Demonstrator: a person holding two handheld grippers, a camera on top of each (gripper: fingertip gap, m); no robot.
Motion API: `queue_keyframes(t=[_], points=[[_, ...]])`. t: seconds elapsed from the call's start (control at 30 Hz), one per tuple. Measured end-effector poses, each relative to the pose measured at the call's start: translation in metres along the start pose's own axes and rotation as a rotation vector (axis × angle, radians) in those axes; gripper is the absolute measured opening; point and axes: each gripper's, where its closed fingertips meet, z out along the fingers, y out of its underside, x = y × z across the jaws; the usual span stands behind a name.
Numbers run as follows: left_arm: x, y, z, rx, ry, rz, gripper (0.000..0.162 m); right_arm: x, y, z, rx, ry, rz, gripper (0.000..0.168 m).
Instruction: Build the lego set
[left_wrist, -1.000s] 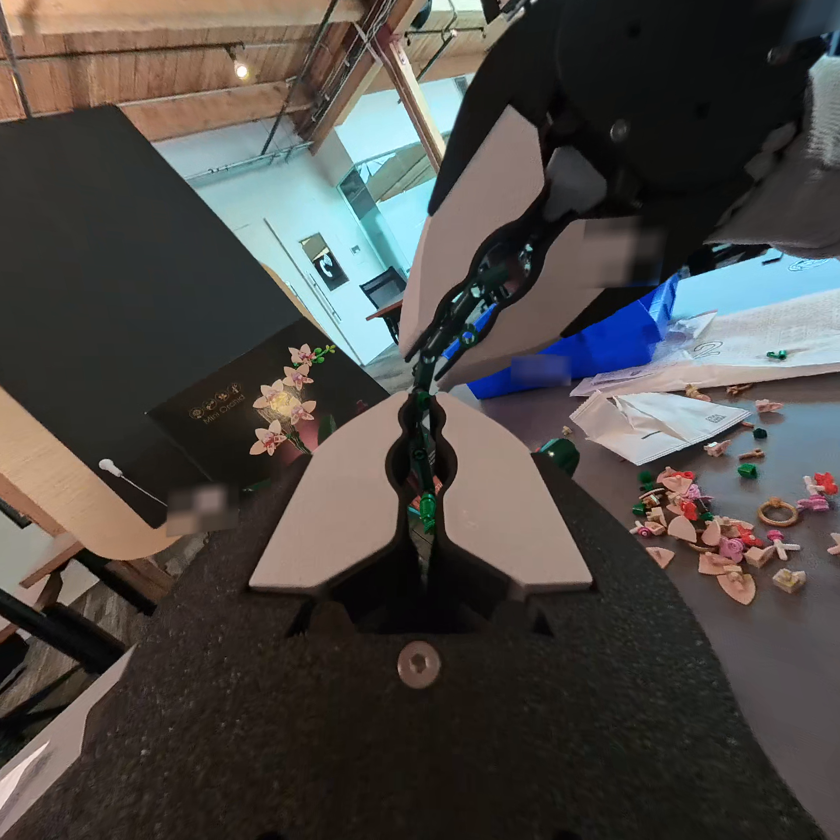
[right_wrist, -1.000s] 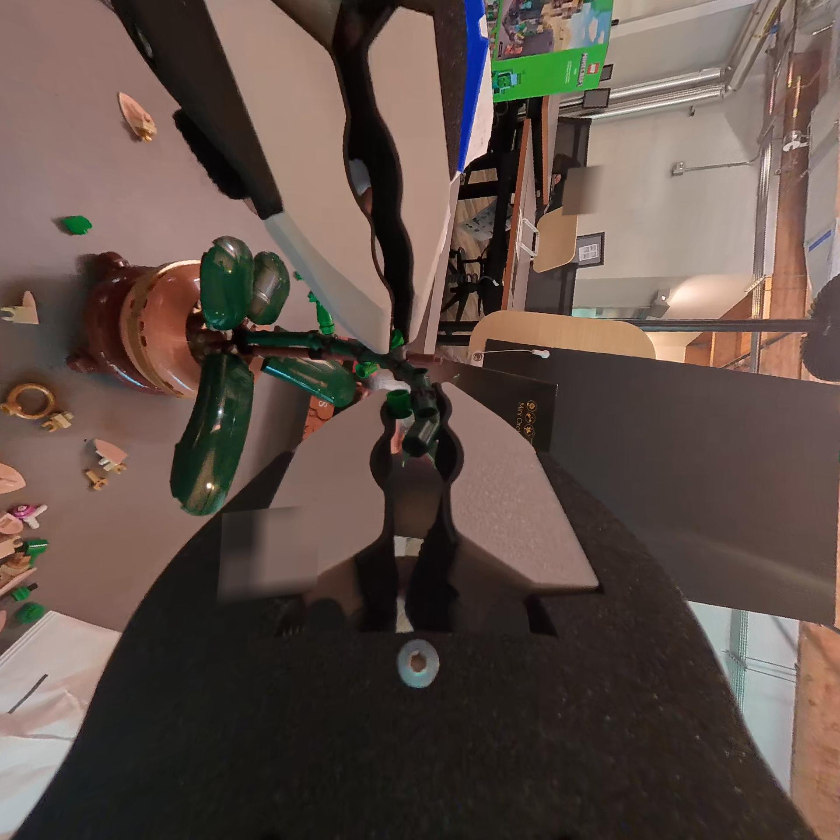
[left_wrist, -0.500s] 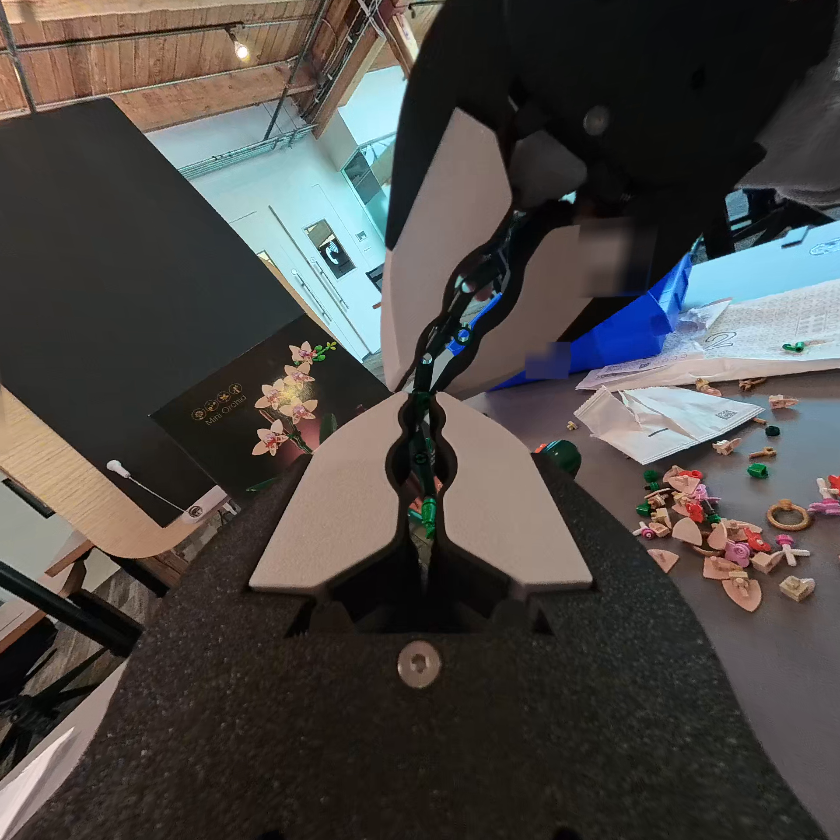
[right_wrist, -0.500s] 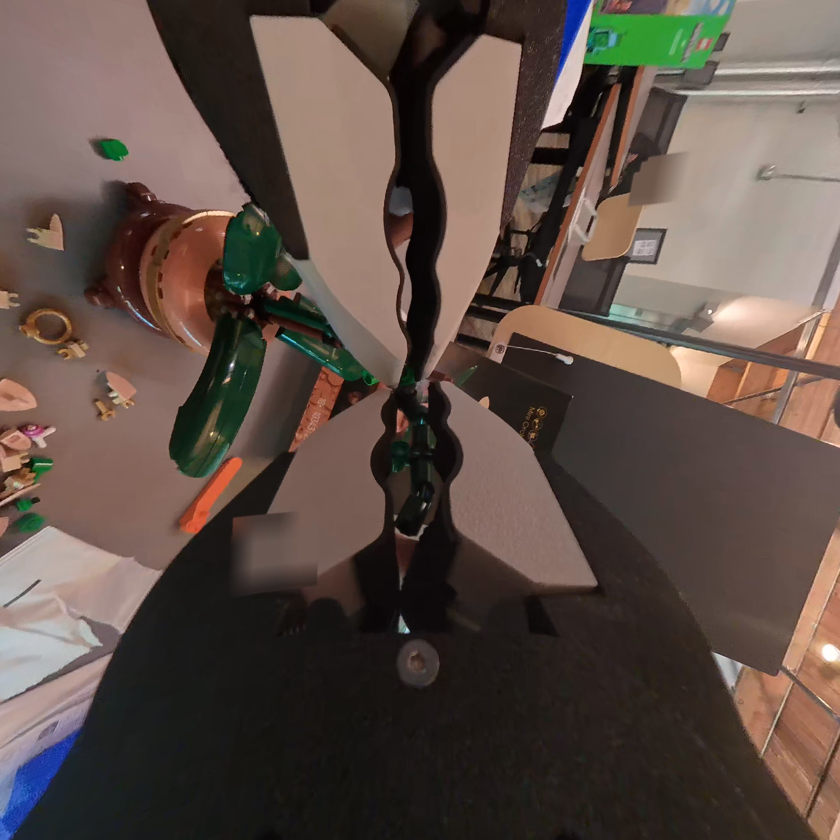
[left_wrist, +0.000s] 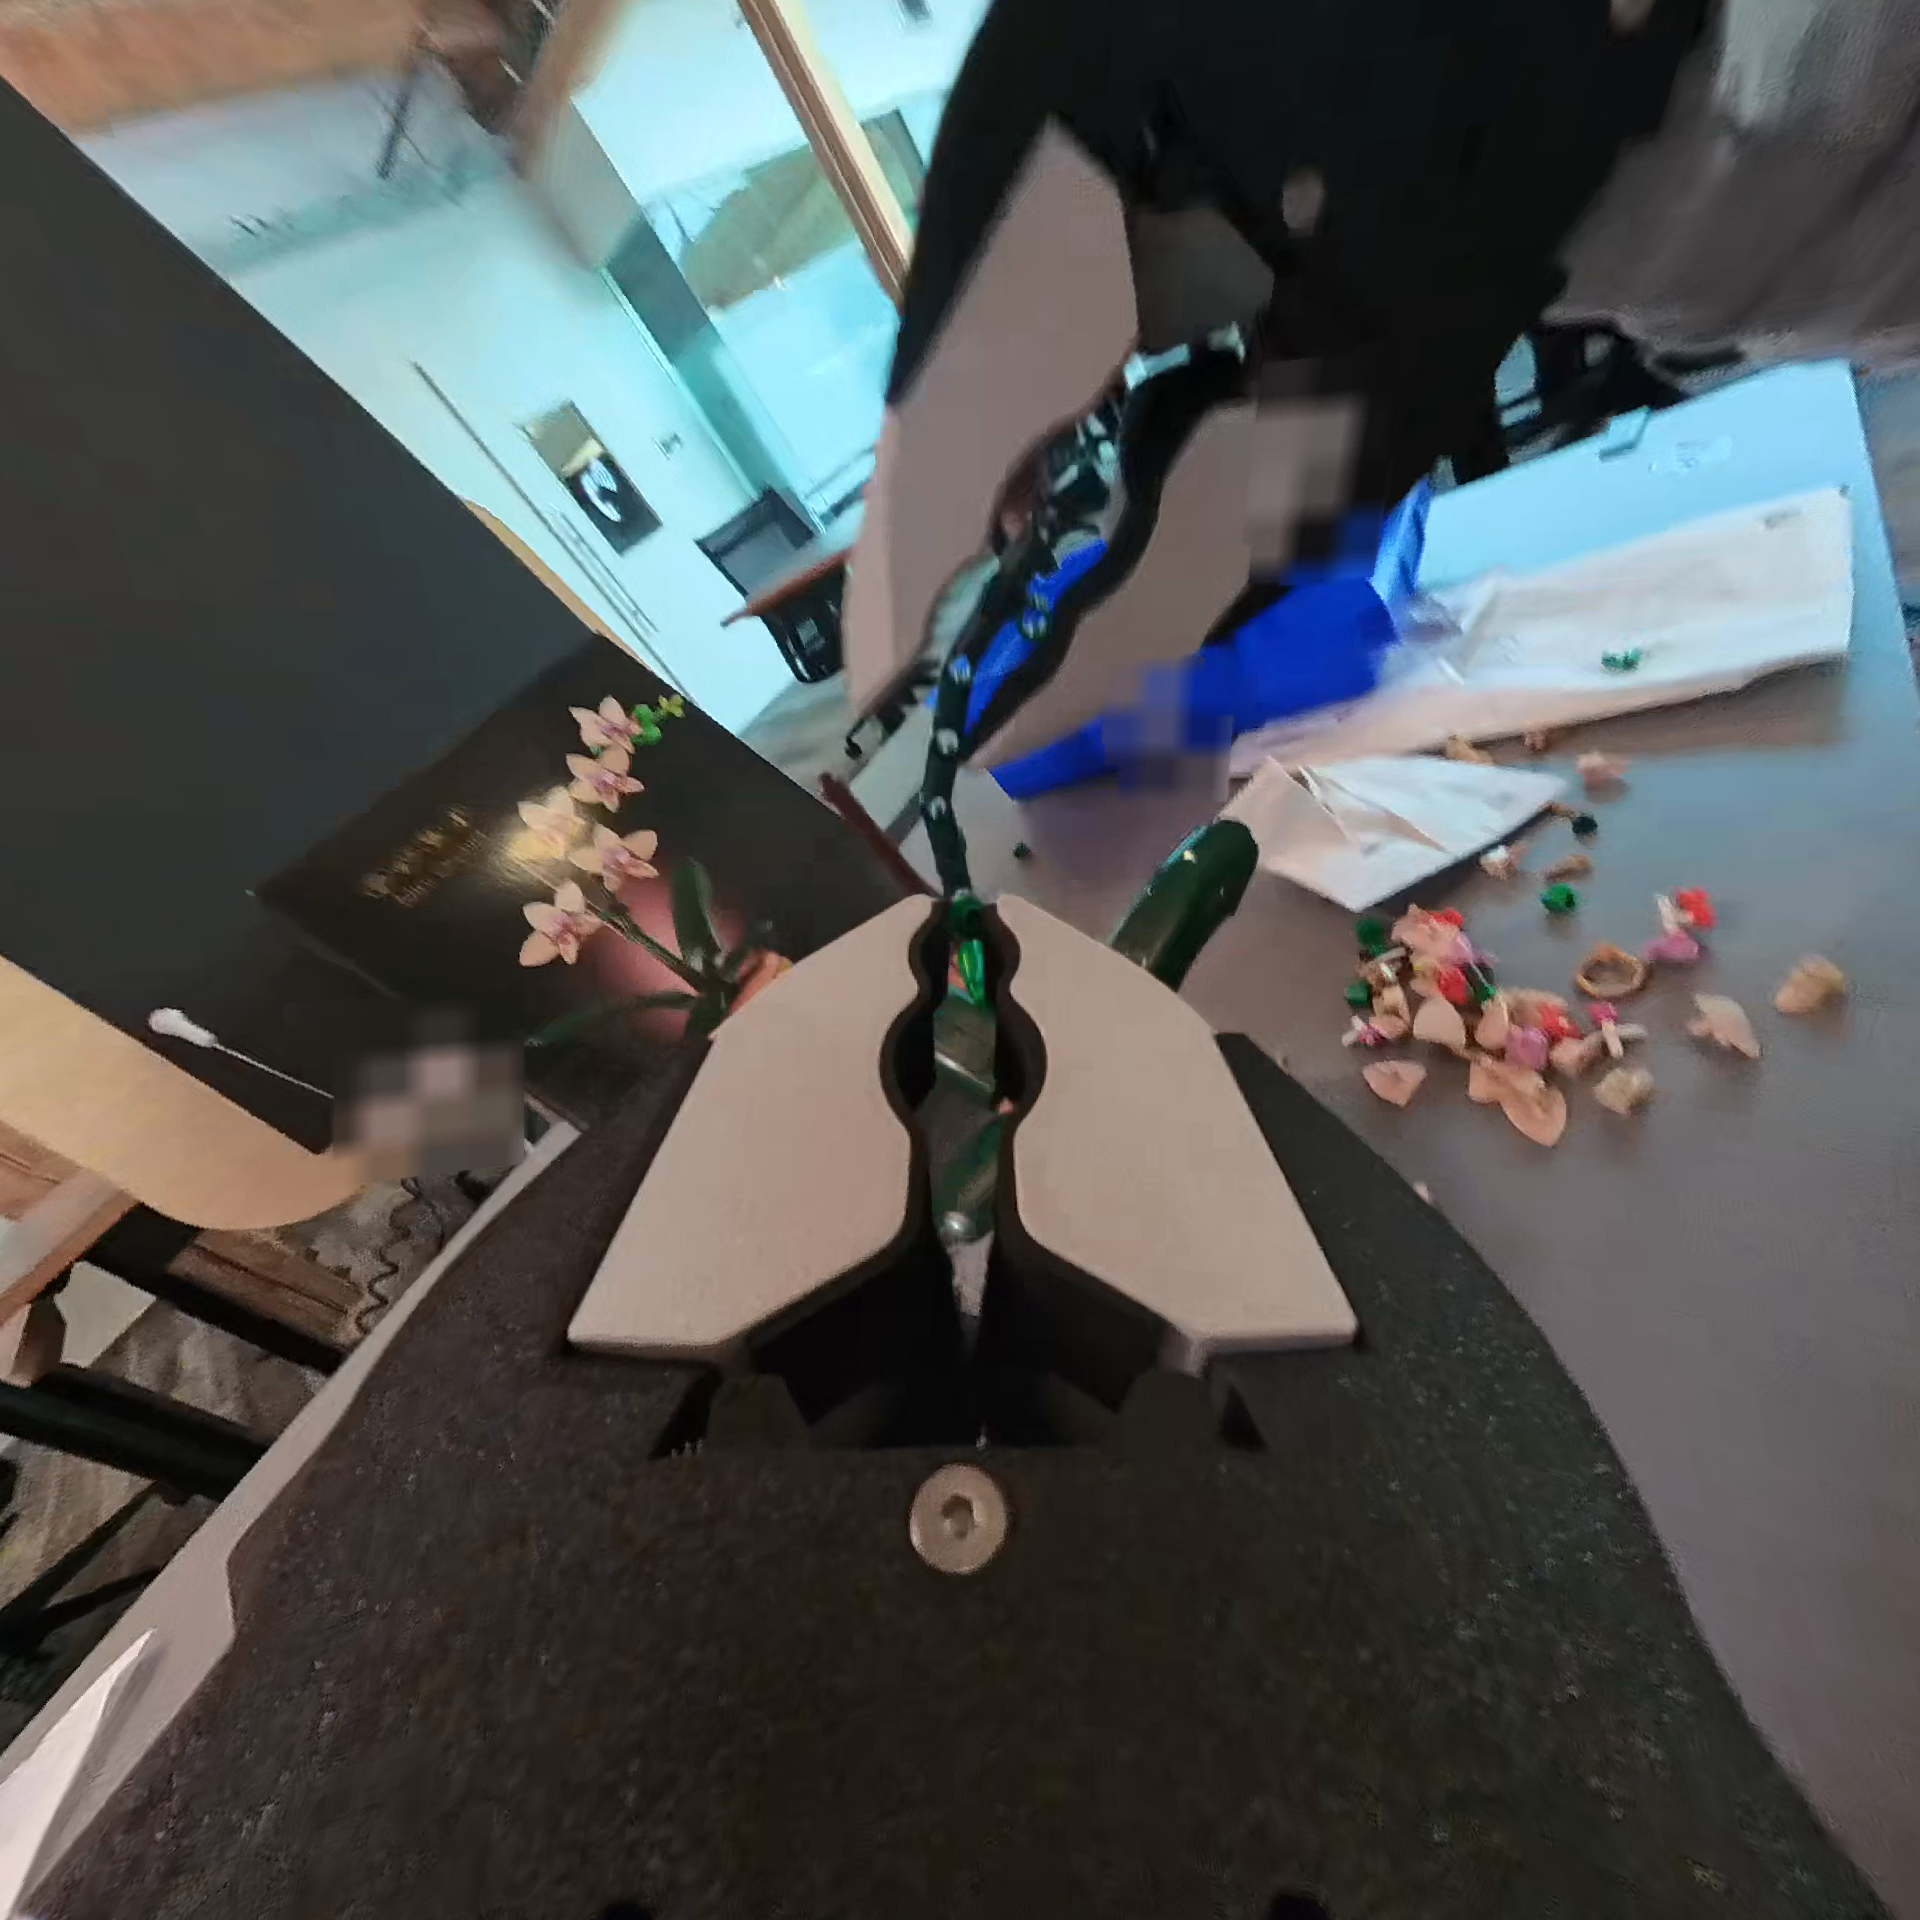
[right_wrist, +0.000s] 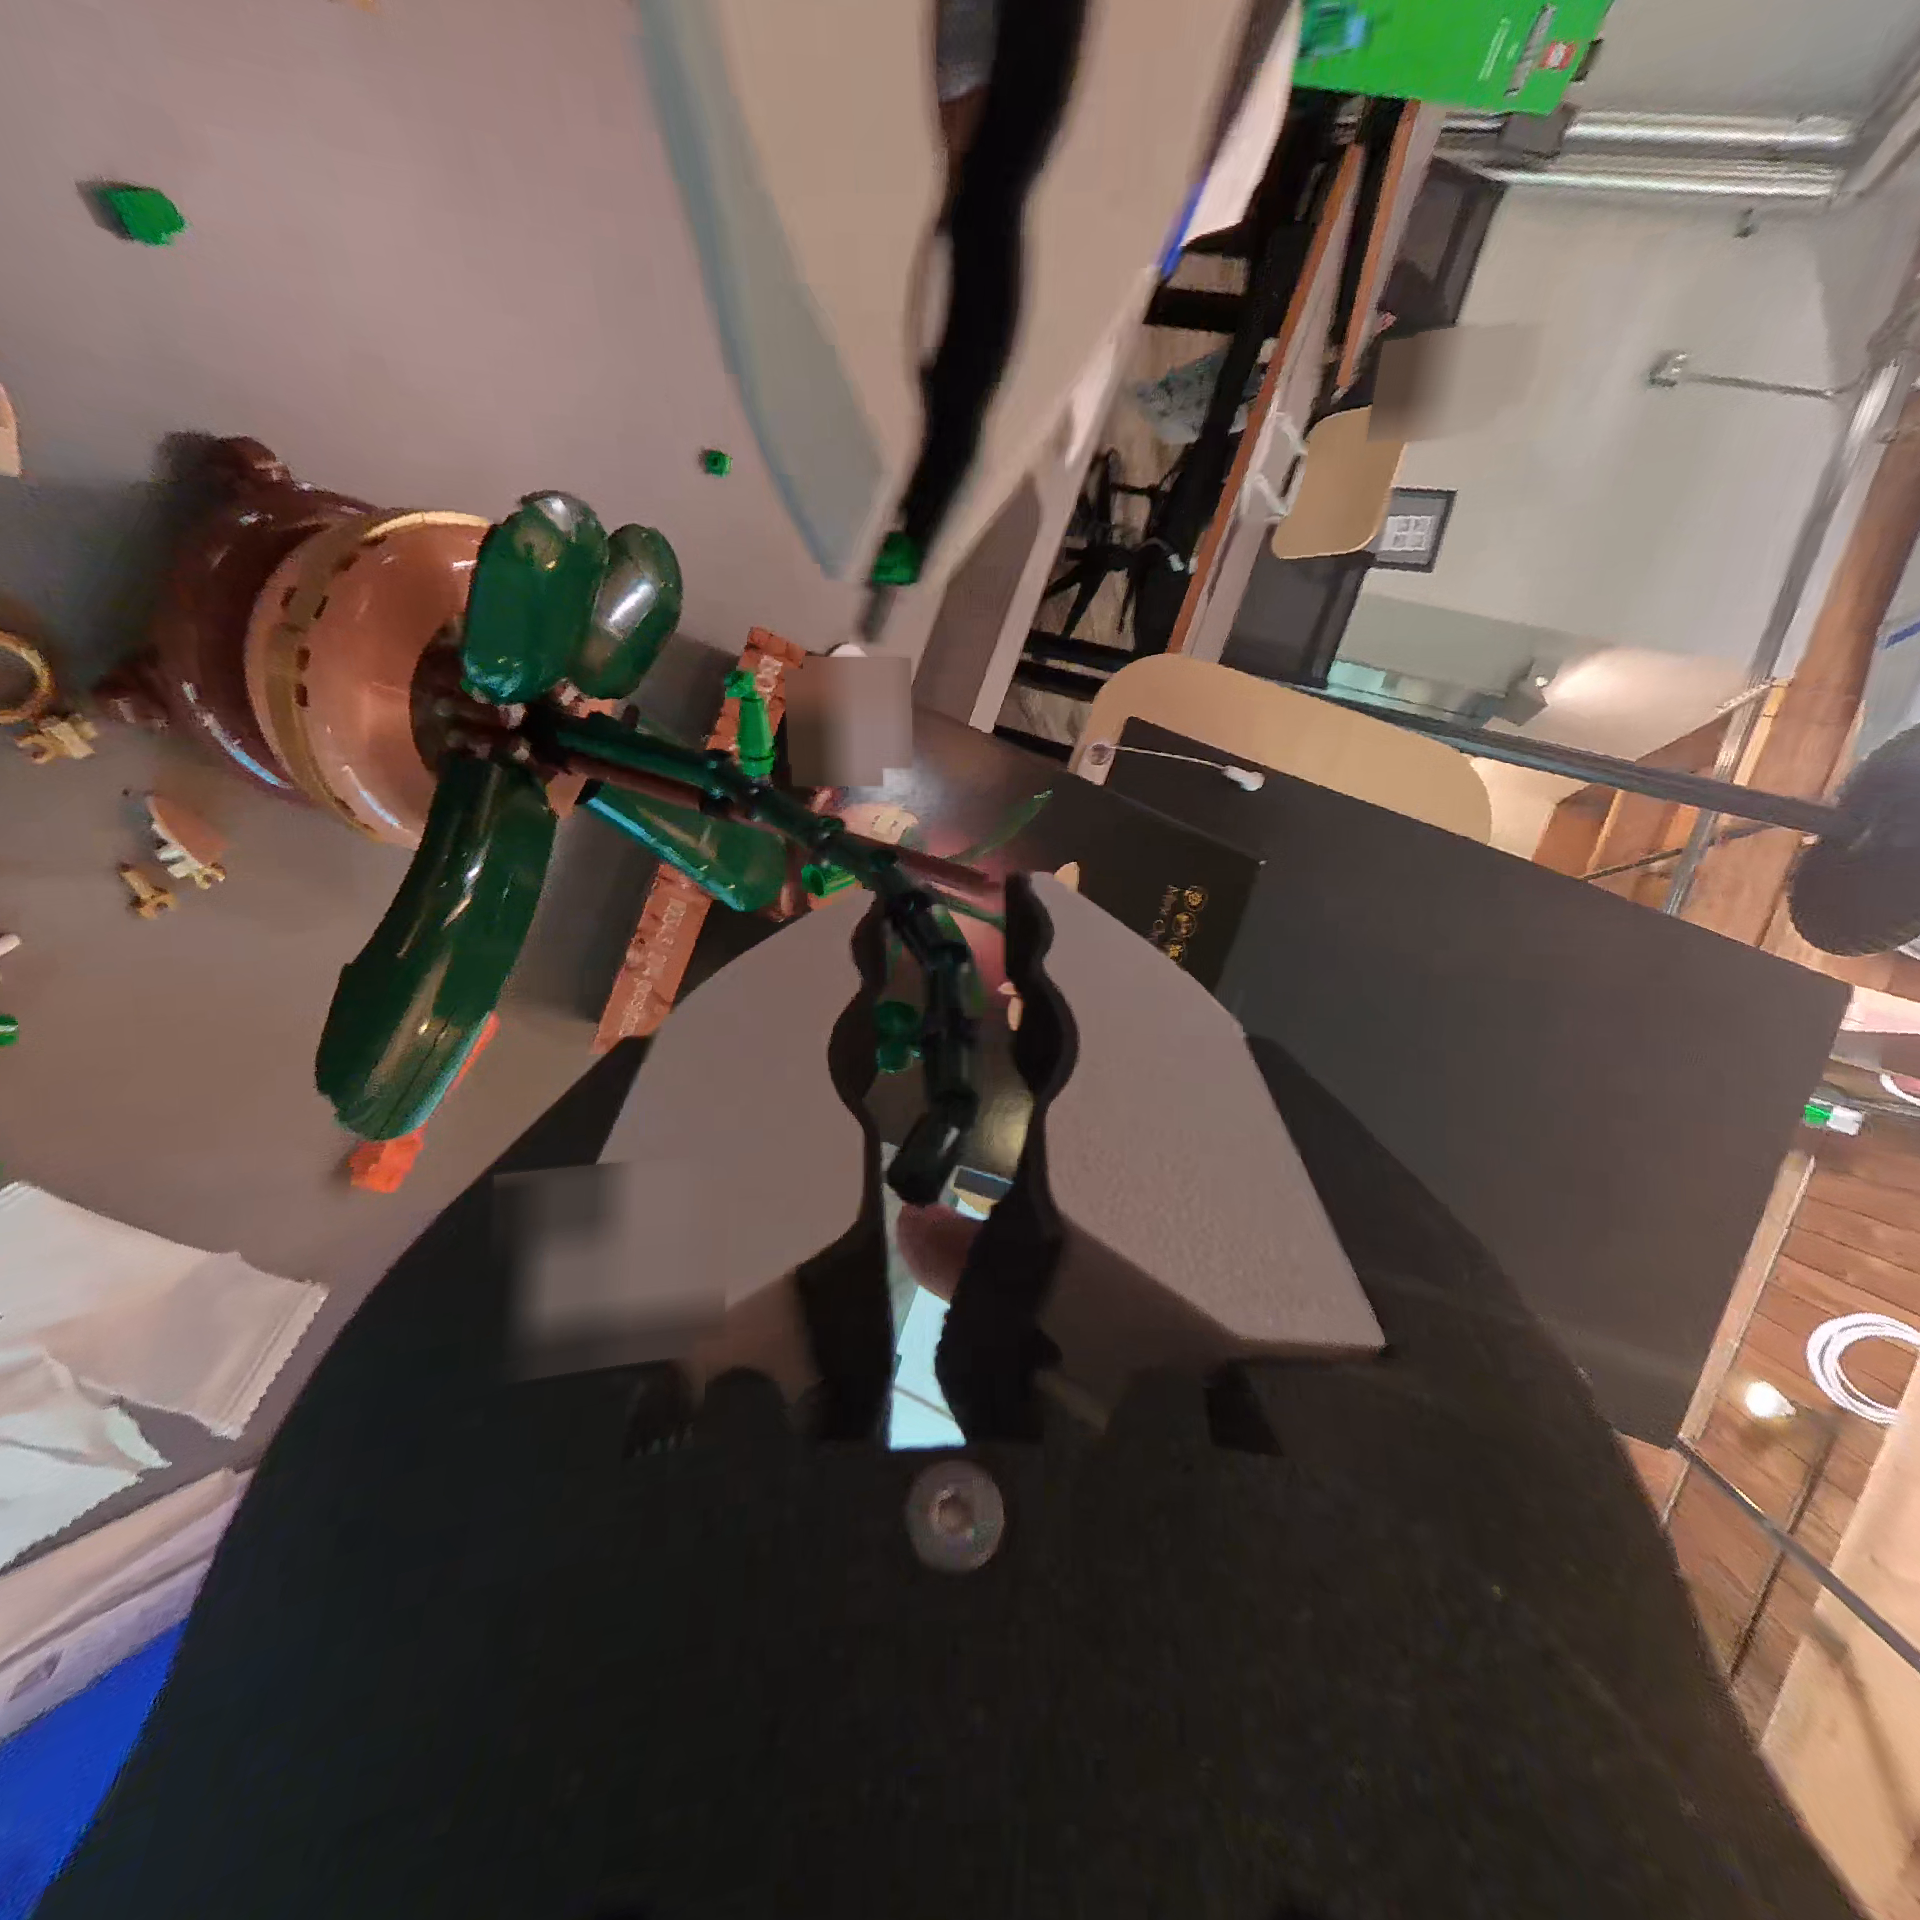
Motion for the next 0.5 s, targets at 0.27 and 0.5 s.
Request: queue_keyframes(t=[0.27,0.5], points=[[0.009,0.004,0.006,0.035,0.065,-0.052,0.005,0.002,-0.004,-0.020,0.127,0.031,0.153,0.049],[0.017,-0.021,-0.004,0.225,0.154,-0.138,0.005,0.008,-0.004,-0.051,0.299,0.117,0.356,0.044]])
